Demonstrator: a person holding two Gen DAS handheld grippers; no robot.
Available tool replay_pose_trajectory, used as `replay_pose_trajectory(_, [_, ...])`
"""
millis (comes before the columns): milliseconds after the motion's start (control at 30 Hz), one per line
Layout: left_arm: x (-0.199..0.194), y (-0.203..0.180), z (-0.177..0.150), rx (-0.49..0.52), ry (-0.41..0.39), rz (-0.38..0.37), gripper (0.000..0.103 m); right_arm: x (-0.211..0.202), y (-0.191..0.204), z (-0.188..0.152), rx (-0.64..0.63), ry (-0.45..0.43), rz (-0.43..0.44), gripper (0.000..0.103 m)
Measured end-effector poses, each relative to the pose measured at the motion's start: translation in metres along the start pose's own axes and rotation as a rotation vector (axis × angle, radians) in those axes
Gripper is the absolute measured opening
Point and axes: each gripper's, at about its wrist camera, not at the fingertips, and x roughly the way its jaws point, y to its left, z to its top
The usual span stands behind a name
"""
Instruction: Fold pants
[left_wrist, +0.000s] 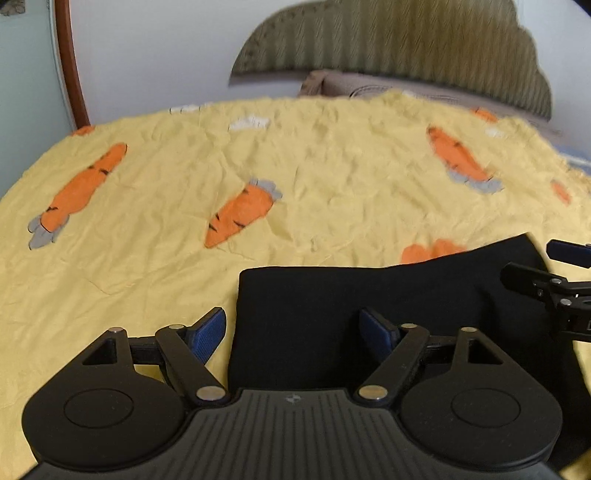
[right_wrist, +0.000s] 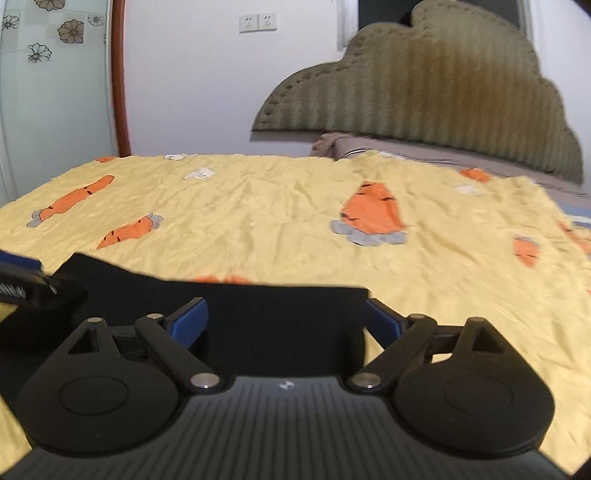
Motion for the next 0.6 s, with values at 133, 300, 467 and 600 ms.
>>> replay_pose_trajectory(133, [0.016, 0.001, 0.001, 0.0, 0.011, 0.026, 0.103, 0.049, -0.014, 0.001, 0.012, 0.151, 0.052, 0.093])
replay_pose_trajectory(300, [-0.006, 0.001, -0.006, 0.026, -0.046, 0.051, 0.102, 0.053, -0.024, -0.005, 0.074, 0.165, -0.018, 0.103])
replay_pose_trajectory(467, [-0.024, -0.005, -0.024, 0.07, -0.08, 0.076, 0.101, -0.003, 0.001, -0.016, 0.006, 0.065, 0.003, 0.103])
replay_pose_trajectory(600, [-0.019, -0.004, -0.034, 0.051, -0.07, 0.067, 0.102, -0.021, 0.032, -0.043, -0.15, 0.115, -0.021, 0.103])
